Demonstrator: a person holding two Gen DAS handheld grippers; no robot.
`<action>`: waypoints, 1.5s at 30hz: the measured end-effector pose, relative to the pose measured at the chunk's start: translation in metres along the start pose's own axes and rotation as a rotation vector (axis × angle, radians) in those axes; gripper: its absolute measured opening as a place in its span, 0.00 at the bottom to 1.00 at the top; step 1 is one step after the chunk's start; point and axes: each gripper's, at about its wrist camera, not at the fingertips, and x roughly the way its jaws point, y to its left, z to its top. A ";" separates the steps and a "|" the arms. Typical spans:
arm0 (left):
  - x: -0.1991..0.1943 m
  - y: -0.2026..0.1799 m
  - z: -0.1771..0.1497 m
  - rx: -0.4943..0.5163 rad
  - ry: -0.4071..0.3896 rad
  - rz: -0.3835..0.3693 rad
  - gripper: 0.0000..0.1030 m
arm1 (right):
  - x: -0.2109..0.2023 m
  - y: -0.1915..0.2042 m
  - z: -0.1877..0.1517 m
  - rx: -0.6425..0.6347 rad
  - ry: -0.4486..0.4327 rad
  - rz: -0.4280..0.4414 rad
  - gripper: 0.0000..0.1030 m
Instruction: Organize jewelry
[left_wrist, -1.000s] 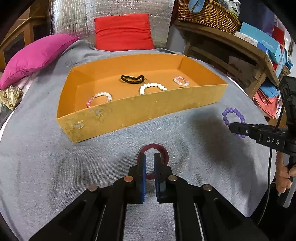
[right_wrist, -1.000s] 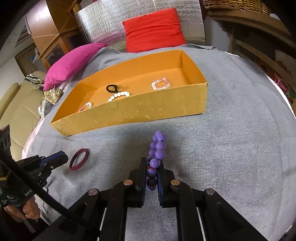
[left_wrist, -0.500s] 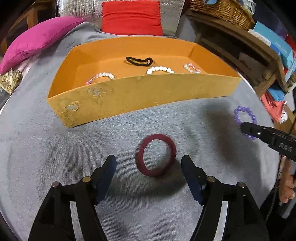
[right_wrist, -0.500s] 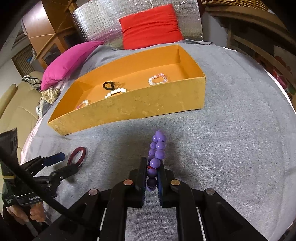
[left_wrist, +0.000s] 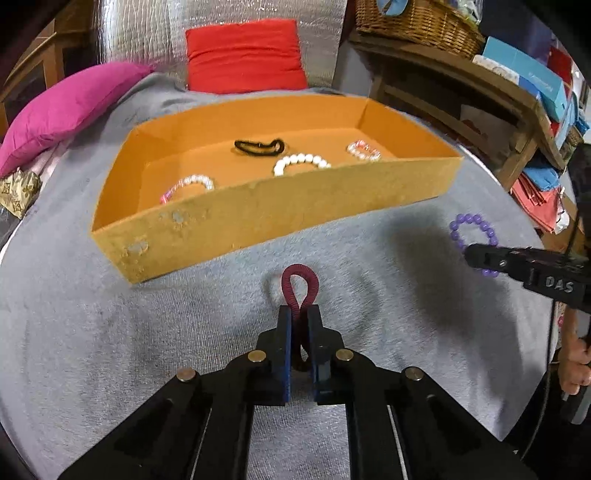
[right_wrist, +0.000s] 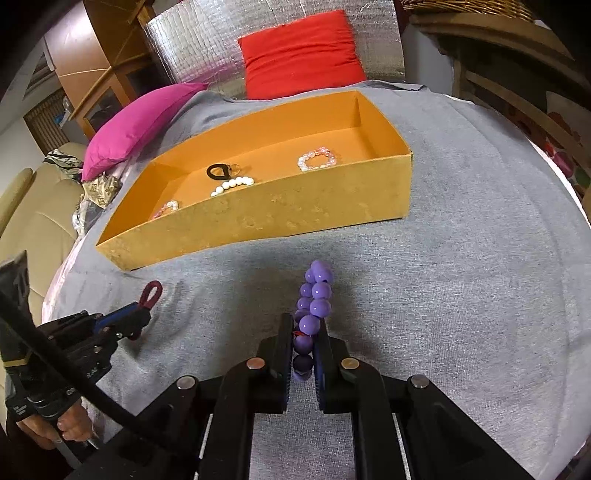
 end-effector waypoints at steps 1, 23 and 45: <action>-0.005 -0.001 0.000 0.000 -0.013 -0.003 0.08 | -0.001 0.000 0.000 0.000 -0.003 0.001 0.10; -0.061 -0.003 0.019 -0.055 -0.210 0.134 0.08 | -0.047 0.033 0.005 -0.044 -0.181 0.155 0.10; -0.057 -0.009 0.076 -0.053 -0.259 0.268 0.08 | -0.036 0.031 0.081 0.005 -0.259 0.133 0.10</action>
